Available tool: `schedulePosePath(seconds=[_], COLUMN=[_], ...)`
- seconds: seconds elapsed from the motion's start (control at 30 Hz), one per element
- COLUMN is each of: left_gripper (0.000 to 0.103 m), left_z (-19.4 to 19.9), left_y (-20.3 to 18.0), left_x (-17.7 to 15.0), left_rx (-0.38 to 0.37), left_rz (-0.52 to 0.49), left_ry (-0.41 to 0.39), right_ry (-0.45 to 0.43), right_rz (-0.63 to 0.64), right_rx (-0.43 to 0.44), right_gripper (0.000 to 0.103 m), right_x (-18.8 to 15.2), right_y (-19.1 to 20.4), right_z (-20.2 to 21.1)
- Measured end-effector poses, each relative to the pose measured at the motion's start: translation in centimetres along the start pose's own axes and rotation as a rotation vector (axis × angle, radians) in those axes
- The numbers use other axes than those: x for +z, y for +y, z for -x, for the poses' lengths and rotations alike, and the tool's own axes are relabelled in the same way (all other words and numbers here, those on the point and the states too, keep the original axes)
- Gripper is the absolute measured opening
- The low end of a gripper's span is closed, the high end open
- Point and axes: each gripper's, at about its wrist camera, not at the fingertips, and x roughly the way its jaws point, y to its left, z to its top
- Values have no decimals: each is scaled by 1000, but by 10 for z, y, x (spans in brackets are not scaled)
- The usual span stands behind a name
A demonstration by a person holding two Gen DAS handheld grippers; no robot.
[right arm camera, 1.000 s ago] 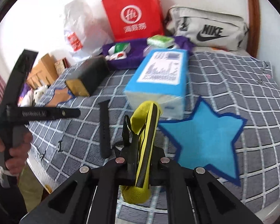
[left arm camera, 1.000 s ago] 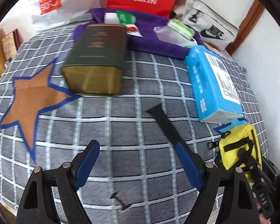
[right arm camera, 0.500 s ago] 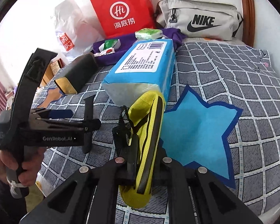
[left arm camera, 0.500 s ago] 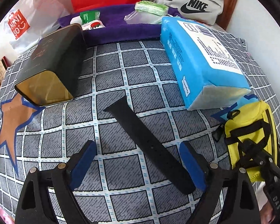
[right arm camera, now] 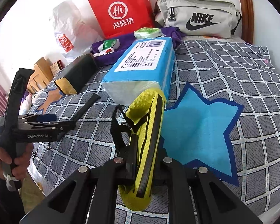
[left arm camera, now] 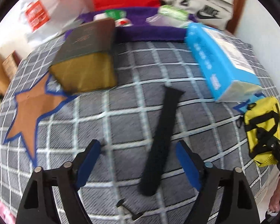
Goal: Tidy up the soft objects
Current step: 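Grasp the black watch strap with the left tool while the right tool holds the pouch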
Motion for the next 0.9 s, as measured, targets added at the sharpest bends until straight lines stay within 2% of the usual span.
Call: schedulePosePath(seconds=[0.03, 0.07, 0.1, 0.13, 0.23, 0.4, 0.57, 0.63, 0.8, 0.9], left_gripper=[68, 56, 39, 20, 20, 25, 26, 20, 19, 19], left_z=[0, 1, 2, 2, 3, -6, -7, -7, -3, 8], left_y=[-6, -10, -14, -17, -25, -15, -19, -20, -18, -11], left_x=[2, 3, 4, 6, 3, 13, 11, 11, 16, 17], left_rx=[13, -9, -46, -48, -20, -78, -51, -71, -67, -72], left_rz=[-19, -37, -54, -75, -139, -77, -91, -104, -94, -70], left_ry=[-15, -33, -48, -59, -84, -91, -107, -107, -77, -95], right_ry=[0, 1, 1, 0, 3, 5, 22, 26, 22, 10], right_rz=[1, 2, 2, 1, -5, -7, -9, -5, 11, 25], right_rx=[1, 1, 0, 1, 4, 6, 9, 8, 20, 20], right_gripper=[12, 12, 12, 12, 12, 12, 12, 12, 5, 5], right_x=[0, -1, -1, -1, -1, 0, 2, 2, 6, 11], right_y=[0, 0, 1, 0, -2, -2, -1, 1, 6, 10], right_z=[0, 0, 0, 0, -1, -2, -6, -6, -4, 3])
